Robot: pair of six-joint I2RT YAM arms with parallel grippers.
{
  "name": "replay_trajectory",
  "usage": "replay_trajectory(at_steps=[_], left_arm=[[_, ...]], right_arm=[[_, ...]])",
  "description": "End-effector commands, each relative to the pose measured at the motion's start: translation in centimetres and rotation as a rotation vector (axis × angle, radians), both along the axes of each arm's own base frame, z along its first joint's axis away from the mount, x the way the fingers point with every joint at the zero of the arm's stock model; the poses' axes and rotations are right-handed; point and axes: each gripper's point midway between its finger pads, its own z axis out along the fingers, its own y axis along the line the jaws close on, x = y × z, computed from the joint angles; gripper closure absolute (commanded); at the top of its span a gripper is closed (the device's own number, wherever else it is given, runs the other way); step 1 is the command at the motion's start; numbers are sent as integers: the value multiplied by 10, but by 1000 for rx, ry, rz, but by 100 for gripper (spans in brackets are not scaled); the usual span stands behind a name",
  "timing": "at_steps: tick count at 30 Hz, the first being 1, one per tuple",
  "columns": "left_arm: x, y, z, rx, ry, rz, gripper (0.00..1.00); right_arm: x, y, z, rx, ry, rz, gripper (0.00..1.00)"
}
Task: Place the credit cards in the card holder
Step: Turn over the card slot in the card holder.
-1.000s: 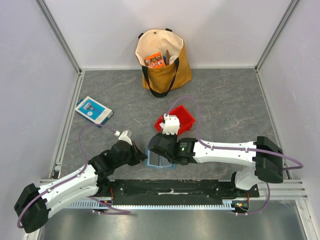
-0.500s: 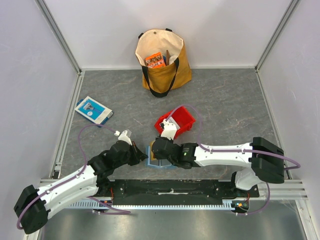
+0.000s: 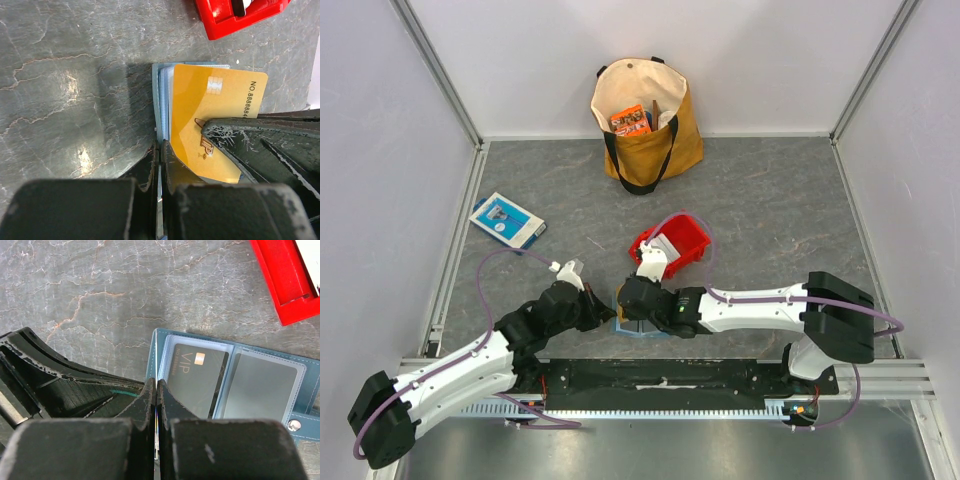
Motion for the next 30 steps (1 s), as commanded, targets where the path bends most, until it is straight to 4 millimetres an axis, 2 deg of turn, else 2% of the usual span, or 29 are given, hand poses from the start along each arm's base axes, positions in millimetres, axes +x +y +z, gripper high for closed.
replay_trajectory(at_steps=[1, 7, 17, 23, 30], left_arm=[[3, -5, 11, -32, -33, -7, 98], [4, -5, 11, -31, -32, -5, 98], [3, -4, 8, -28, -29, -5, 98], [4, -3, 5, -17, -24, 2, 98], [2, -1, 0, 1, -14, -1, 98]], right_arm=[[6, 9, 11, 33, -20, -21, 100], [8, -3, 1, -25, -23, -41, 100], [10, -16, 12, -54, -54, -51, 100], [9, -23, 12, -61, -57, -55, 100], [6, -48, 5, -92, -49, -89, 100]])
